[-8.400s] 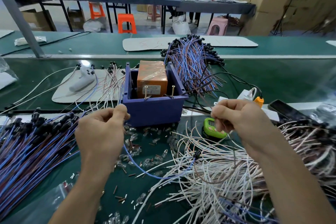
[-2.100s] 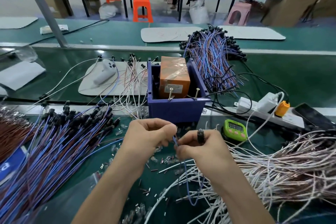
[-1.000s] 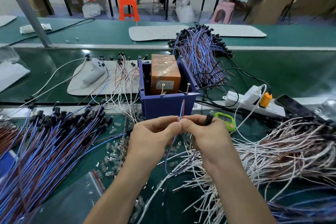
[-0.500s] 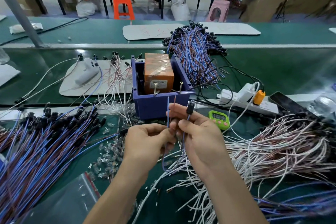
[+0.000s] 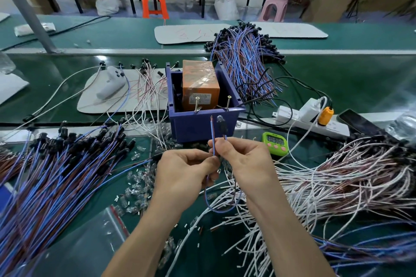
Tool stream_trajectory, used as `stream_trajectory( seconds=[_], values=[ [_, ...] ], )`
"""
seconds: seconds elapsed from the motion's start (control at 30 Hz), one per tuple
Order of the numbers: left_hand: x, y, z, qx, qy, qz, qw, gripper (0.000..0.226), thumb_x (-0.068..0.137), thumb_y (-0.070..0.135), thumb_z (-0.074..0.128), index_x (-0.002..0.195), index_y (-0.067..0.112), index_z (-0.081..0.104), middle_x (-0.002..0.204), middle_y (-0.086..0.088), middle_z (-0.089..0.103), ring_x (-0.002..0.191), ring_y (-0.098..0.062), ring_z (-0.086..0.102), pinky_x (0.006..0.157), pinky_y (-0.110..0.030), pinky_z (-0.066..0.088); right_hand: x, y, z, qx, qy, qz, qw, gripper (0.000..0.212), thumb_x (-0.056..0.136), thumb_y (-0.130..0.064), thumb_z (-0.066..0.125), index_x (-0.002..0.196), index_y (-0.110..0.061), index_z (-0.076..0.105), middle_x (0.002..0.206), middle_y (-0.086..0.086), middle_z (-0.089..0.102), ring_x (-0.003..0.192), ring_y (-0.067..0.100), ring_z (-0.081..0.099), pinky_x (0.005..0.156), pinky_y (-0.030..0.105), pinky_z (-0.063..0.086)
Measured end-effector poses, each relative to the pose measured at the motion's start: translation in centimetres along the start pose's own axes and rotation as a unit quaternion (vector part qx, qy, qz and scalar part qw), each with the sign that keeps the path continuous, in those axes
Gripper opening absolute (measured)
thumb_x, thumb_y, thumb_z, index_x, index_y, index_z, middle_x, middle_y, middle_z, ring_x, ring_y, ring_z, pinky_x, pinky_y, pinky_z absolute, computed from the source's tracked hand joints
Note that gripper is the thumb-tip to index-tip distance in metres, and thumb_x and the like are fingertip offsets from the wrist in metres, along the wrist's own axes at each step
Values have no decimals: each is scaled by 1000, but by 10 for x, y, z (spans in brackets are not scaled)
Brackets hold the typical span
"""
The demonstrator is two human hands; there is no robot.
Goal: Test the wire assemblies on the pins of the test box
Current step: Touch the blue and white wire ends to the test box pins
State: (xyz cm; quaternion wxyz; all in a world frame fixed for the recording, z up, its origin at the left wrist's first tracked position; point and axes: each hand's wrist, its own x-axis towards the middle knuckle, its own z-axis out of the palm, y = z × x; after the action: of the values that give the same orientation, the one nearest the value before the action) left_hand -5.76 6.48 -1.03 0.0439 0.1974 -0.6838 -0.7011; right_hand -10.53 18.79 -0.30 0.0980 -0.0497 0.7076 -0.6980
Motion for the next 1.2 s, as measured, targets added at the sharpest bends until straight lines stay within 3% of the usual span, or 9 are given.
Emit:
stream_trajectory(
  seconds=[0.2, 0.4, 0.6, 0.7, 0.77, 0.87, 0.97, 1.07, 1.2],
  values=[
    [-1, -1, 0, -35, -2, 3, 999, 18, 86, 7, 78, 75, 20, 84, 72, -13, 76, 64, -19, 70, 66, -28, 59, 1, -2, 3, 45, 45, 19, 998, 29, 94, -11, 71, 70, -25, 82, 71, 4, 76, 66, 10, 69, 62, 16, 53],
    [9, -8, -6, -127, 129, -44, 983, 18, 90, 3, 73, 75, 9, 80, 69, -12, 76, 58, -20, 71, 57, -25, 58, 2, -5, -4, 92, 126, 48, 987, 34, 95, -12, 69, 63, -19, 79, 67, 3, 75, 62, 2, 68, 58, 6, 46],
    [23, -11, -2, -20, 192, 18, 981, 27, 90, 7, 73, 100, 31, 74, 63, -1, 75, 59, -9, 73, 63, -27, 60, 12, -2, -3, 121, 150, 85, 978, 40, 98, -21, 67, 59, -25, 79, 61, -1, 71, 64, 10, 58, 71, 25, 45],
    [26, -10, 3, 31, 211, 56, 975, 27, 91, 16, 72, 107, 37, 74, 58, 6, 72, 48, -1, 62, 47, -13, 46, 18, -2, -3, 163, 143, 96, 972, 42, 98, -23, 66, 58, -25, 79, 60, -1, 70, 56, 7, 57, 61, 20, 46],
    [26, -8, 5, 45, 222, 66, 972, 21, 91, 20, 72, 103, 37, 75, 56, 8, 71, 41, 1, 55, 40, -10, 38, 21, -2, -4, 169, 134, 97, 972, 42, 98, -24, 66, 57, -23, 79, 59, -1, 69, 49, 4, 55, 51, 14, 44],
    [27, -3, 7, 49, 229, 75, 969, 11, 91, 21, 74, 87, 31, 79, 52, 8, 68, 36, 0, 51, 37, -9, 34, 26, -1, -6, 174, 132, 100, 971, 42, 96, -22, 67, 56, -21, 78, 57, -1, 68, 47, 4, 56, 47, 13, 43],
    [27, 0, 10, 70, 237, 78, 966, 23, 91, 24, 74, 70, 32, 75, 50, 10, 67, 34, 0, 50, 37, -9, 35, 30, -2, -9, 174, 124, 107, 971, 39, 95, -24, 70, 56, -19, 78, 58, -1, 67, 50, 4, 58, 53, 17, 44],
    [29, 1, 11, 79, 239, 82, 964, 28, 92, 24, 74, 66, 34, 72, 49, 9, 66, 36, 0, 52, 38, -11, 38, 33, -2, -11, 169, 114, 104, 973, 39, 93, -23, 70, 56, -20, 78, 57, -2, 66, 51, 3, 57, 58, 19, 42],
    [32, -1, 12, 94, 241, 81, 963, 34, 91, 23, 75, 61, 38, 71, 50, 9, 66, 38, -3, 54, 40, -15, 41, 34, -1, -16, 155, 113, 101, 976, 39, 94, -25, 70, 56, -23, 78, 56, -2, 66, 48, 2, 56, 49, 13, 43]
  ],
)
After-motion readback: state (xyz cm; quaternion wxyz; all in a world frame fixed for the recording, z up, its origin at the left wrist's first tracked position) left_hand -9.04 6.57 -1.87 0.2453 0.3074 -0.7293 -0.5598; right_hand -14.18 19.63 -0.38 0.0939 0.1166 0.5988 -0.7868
